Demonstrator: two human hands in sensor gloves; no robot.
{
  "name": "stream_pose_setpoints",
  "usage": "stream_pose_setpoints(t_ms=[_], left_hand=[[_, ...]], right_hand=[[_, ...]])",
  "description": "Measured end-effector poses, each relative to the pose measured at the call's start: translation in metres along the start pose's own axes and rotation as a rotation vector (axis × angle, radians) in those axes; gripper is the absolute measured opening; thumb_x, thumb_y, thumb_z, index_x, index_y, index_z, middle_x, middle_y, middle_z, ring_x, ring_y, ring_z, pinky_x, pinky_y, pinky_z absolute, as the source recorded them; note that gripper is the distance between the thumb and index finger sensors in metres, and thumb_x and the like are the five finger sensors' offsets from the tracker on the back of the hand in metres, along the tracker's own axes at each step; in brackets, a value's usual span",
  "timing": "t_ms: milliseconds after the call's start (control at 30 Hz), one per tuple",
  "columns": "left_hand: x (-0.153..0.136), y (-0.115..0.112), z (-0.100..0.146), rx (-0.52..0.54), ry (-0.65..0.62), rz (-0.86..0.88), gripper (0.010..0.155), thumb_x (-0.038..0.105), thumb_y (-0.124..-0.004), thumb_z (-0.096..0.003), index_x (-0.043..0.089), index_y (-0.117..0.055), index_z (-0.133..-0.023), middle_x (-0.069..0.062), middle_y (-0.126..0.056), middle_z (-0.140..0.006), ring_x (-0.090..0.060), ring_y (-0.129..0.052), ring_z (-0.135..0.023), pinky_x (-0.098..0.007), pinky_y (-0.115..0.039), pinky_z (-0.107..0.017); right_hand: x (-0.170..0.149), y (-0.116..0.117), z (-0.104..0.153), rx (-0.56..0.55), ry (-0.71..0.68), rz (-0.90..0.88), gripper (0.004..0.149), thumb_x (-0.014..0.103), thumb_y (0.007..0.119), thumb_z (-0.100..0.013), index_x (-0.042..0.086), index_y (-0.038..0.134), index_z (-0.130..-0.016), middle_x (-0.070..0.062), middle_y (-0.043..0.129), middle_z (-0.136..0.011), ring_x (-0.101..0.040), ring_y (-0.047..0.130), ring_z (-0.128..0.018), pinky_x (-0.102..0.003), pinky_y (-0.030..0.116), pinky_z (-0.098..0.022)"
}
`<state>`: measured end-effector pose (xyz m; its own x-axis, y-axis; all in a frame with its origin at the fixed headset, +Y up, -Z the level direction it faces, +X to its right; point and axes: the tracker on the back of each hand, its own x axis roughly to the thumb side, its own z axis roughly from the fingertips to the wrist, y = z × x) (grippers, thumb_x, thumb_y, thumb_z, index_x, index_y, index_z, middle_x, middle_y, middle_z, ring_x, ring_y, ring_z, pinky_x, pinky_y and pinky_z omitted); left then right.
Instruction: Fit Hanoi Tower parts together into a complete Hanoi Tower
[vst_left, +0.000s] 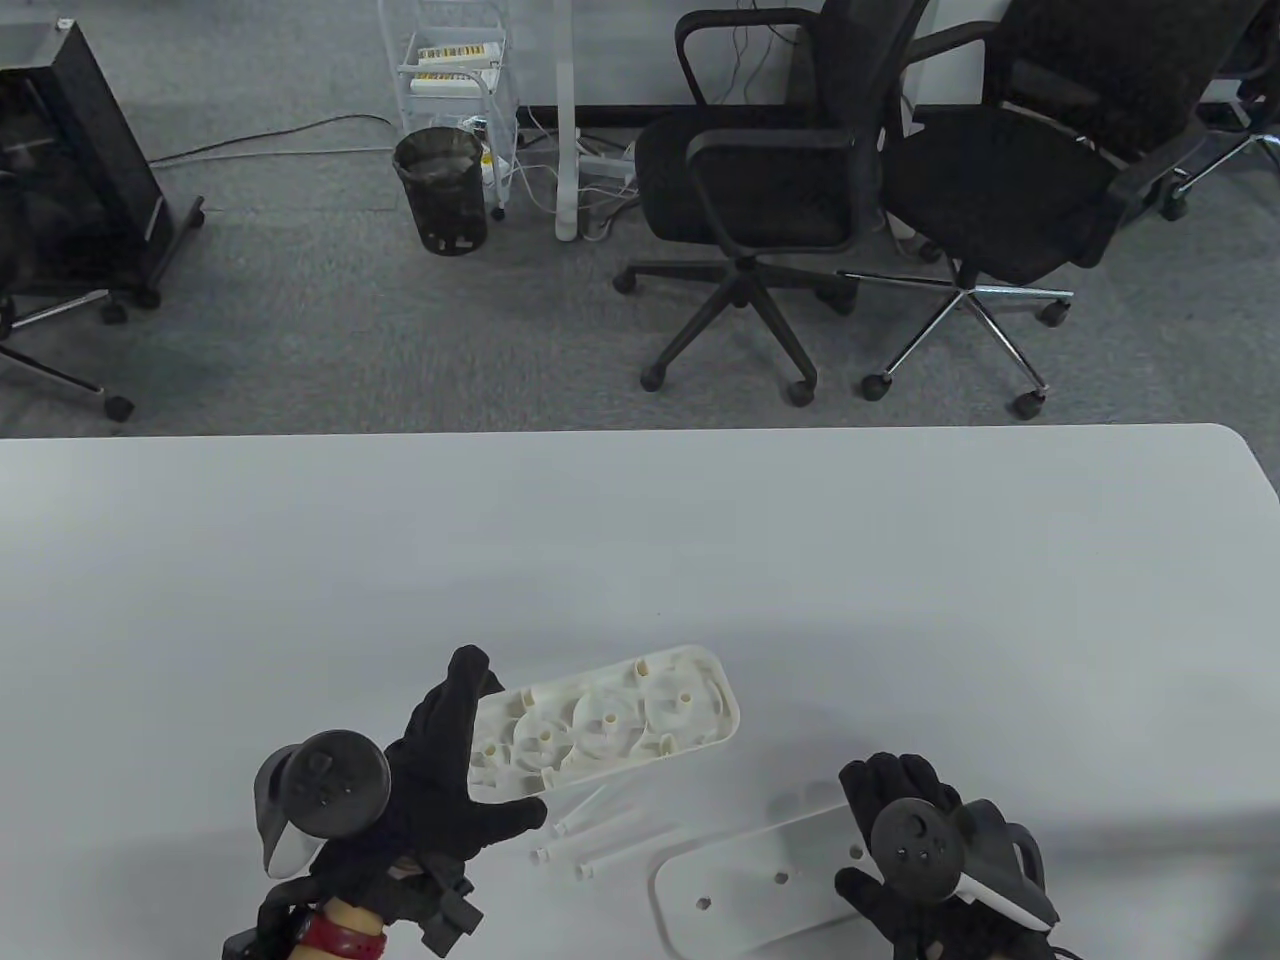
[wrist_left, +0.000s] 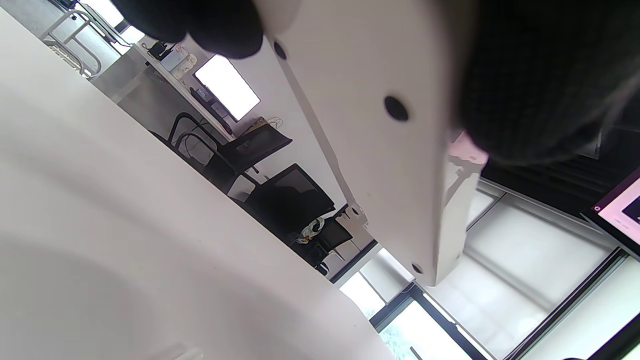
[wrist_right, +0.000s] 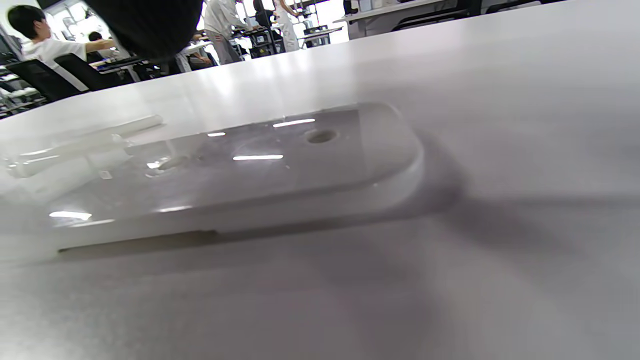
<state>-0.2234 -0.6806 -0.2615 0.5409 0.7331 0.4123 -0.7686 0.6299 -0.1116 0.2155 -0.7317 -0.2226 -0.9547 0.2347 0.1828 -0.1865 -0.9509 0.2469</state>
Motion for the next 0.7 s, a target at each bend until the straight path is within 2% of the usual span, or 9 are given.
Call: stream_pose_setpoints(t_ms=[133, 267, 367, 433, 500, 600, 700], left_hand=[[0.001, 0.002, 0.002, 0.016, -0.01, -0.001, 0.125, 0.057, -0.099, -0.0294, 0.02, -0.012, -0.11, -0.021, -0.043, -0.113, -0.052, -0.066, -0.09, -0.062, -0.058, -0.071], [0.0, 0.003, 0.004, 0.033, -0.013, 0.006, 0.125, 0.057, -0.099, -0.0293, 0.019, -0.011, -0.11, -0.022, -0.043, -0.112, -0.052, -0.066, -0.09, -0.063, -0.058, -0.071], [0.003, 0.003, 0.003, 0.034, -0.013, 0.014, 0.125, 0.057, -0.099, -0.0294, 0.019, -0.011, -0.11, -0.023, -0.043, -0.112, -0.052, -0.065, -0.091, -0.063, -0.057, -0.071], [0.002, 0.002, 0.003, 0.031, -0.012, 0.016, 0.125, 0.057, -0.099, -0.0293, 0.019, -0.012, -0.11, -0.023, -0.043, -0.112, -0.052, -0.065, -0.091, -0.063, -0.057, -0.071], [0.003, 0.002, 0.003, 0.028, -0.01, 0.015, 0.125, 0.057, -0.099, -0.0293, 0.019, -0.012, -0.11, -0.023, -0.043, -0.112, -0.052, -0.065, -0.091, -0.063, -0.057, -0.071], [0.001, 0.002, 0.003, 0.026, -0.01, 0.014, 0.125, 0.057, -0.099, -0.0293, 0.019, -0.012, -0.11, -0.023, -0.043, -0.112, -0.052, -0.065, -0.091, -0.063, -0.057, -0.071], [-0.001, 0.001, 0.004, 0.023, -0.013, 0.011, 0.125, 0.057, -0.099, -0.0293, 0.019, -0.012, -0.11, -0.023, -0.043, -0.112, -0.052, -0.065, -0.091, -0.063, -0.057, -0.071]], right_hand=[[0.008, -0.005, -0.004, 0.031, -0.064, 0.033, 0.09, 0.047, 0.075, -0.037, 0.017, 0.019, -0.102, -0.02, 0.016, -0.112, -0.053, 0.014, -0.1, -0.069, 0.026, -0.071], [0.027, -0.023, -0.01, 0.087, -0.133, 0.109, 0.092, 0.046, 0.077, -0.036, 0.018, 0.019, -0.101, -0.019, 0.015, -0.112, -0.052, 0.01, -0.101, -0.069, 0.022, -0.072], [0.046, -0.031, -0.015, 0.129, -0.224, 0.223, 0.095, 0.047, 0.079, -0.035, 0.018, 0.019, -0.101, -0.018, 0.015, -0.112, -0.051, 0.01, -0.1, -0.069, 0.022, -0.071], [0.055, -0.025, -0.019, 0.174, -0.264, 0.307, 0.097, 0.047, 0.08, -0.033, 0.018, 0.018, -0.101, -0.018, 0.016, -0.113, -0.051, 0.009, -0.1, -0.069, 0.022, -0.071], [0.063, -0.01, -0.023, 0.243, -0.297, 0.387, 0.099, 0.048, 0.081, -0.032, 0.018, 0.017, -0.101, -0.018, 0.016, -0.112, -0.051, 0.009, -0.1, -0.069, 0.022, -0.071], [0.066, 0.015, -0.029, 0.331, -0.312, 0.45, 0.103, 0.049, 0.082, -0.03, 0.018, 0.013, -0.1, -0.018, 0.015, -0.112, -0.052, 0.008, -0.1, -0.069, 0.021, -0.071], [0.063, 0.03, -0.033, 0.376, -0.312, 0.484, 0.106, 0.05, 0.083, -0.029, 0.018, 0.011, -0.099, -0.018, 0.015, -0.112, -0.052, 0.009, -0.099, -0.069, 0.022, -0.071]])
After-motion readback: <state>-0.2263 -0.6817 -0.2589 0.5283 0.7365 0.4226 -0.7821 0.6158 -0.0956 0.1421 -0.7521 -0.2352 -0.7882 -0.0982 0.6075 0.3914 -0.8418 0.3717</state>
